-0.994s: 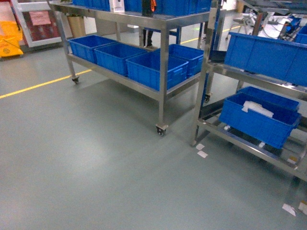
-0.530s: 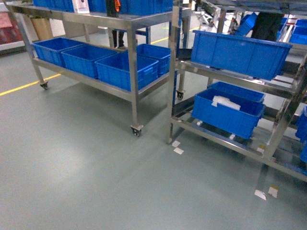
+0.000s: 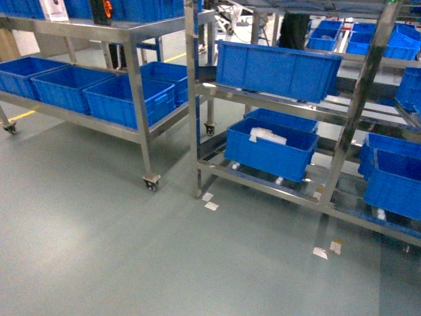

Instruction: Pick red block from blue box to shelf

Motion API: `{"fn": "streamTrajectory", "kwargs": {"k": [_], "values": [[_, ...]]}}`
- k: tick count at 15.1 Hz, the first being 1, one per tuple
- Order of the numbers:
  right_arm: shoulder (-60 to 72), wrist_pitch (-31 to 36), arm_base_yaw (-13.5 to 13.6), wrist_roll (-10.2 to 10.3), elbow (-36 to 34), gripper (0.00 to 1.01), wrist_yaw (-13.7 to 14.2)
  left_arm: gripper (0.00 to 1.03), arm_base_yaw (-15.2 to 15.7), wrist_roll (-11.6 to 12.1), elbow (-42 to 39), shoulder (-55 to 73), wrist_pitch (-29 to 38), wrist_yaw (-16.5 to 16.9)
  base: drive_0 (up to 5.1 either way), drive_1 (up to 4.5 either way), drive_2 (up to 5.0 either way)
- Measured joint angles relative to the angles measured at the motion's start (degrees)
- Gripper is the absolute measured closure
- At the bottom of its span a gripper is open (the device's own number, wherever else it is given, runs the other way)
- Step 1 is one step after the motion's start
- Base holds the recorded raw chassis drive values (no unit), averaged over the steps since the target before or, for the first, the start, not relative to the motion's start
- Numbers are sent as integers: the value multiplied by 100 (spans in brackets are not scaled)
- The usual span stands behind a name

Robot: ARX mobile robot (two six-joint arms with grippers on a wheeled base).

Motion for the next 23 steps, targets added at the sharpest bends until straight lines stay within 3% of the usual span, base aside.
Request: {"fn": "streamTrajectory", "kwargs": {"k": [23], "values": [[0, 0, 0, 0, 0, 73, -2, 5, 0, 0, 0, 0, 0, 2, -160, -160, -160]]}}
